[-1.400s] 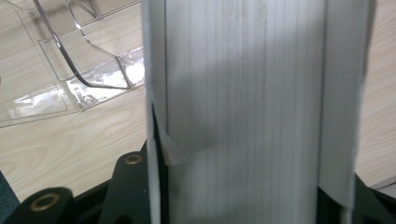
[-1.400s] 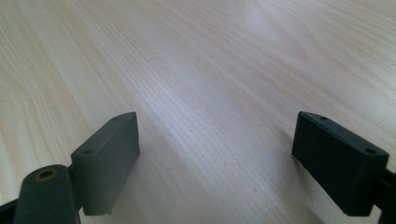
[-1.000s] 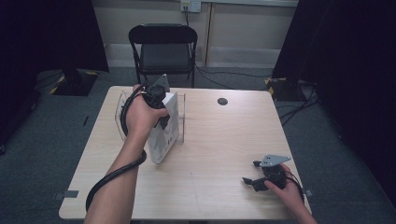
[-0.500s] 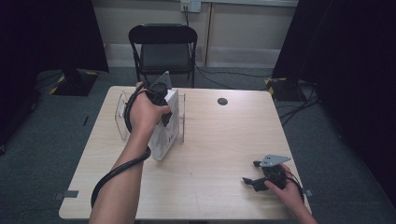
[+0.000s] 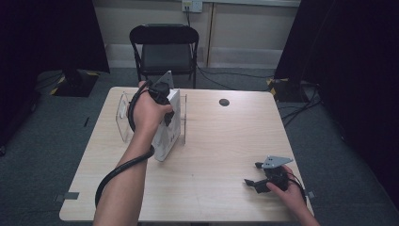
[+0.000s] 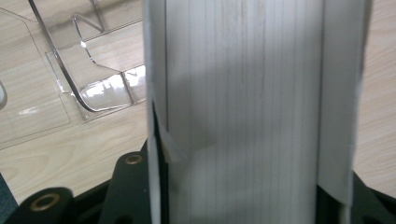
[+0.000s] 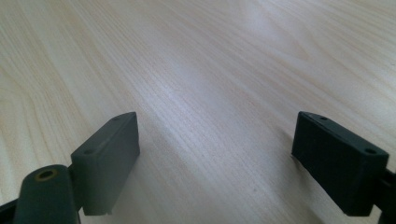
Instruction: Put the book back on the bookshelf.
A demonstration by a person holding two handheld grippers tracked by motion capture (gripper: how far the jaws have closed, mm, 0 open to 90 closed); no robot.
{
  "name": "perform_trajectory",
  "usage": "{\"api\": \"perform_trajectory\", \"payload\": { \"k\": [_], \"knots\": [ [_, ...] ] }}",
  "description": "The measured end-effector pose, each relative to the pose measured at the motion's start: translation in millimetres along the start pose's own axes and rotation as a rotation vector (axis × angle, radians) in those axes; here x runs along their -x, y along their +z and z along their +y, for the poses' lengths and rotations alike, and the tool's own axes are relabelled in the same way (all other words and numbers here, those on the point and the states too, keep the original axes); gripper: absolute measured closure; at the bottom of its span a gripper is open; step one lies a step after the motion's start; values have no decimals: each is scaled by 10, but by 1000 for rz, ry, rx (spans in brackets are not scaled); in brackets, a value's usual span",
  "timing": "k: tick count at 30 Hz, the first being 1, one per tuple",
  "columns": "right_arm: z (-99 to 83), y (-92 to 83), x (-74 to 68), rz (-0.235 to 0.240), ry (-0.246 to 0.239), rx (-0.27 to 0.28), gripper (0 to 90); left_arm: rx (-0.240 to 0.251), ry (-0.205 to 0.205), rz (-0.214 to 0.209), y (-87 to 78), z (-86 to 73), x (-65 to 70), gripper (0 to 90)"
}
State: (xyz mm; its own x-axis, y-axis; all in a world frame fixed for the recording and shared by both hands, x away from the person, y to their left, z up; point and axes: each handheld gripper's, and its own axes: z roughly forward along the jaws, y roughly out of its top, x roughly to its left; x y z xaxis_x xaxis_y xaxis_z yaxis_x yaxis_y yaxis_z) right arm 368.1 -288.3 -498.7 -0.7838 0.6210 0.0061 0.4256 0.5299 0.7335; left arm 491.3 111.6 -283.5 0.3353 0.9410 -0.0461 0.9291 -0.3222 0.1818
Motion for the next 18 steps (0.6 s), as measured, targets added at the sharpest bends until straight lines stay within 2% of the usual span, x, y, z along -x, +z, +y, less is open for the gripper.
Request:
{"api": "perform_trajectory", "payload": {
  "k": [10, 18],
  "knots": [
    [0, 1, 0, -1, 0, 1, 143, 19, -18, 5, 8, 71, 8, 532],
    [0, 0, 0, 0, -1, 0, 143, 14, -26, 3, 18, 109, -1, 532]
  ]
}}
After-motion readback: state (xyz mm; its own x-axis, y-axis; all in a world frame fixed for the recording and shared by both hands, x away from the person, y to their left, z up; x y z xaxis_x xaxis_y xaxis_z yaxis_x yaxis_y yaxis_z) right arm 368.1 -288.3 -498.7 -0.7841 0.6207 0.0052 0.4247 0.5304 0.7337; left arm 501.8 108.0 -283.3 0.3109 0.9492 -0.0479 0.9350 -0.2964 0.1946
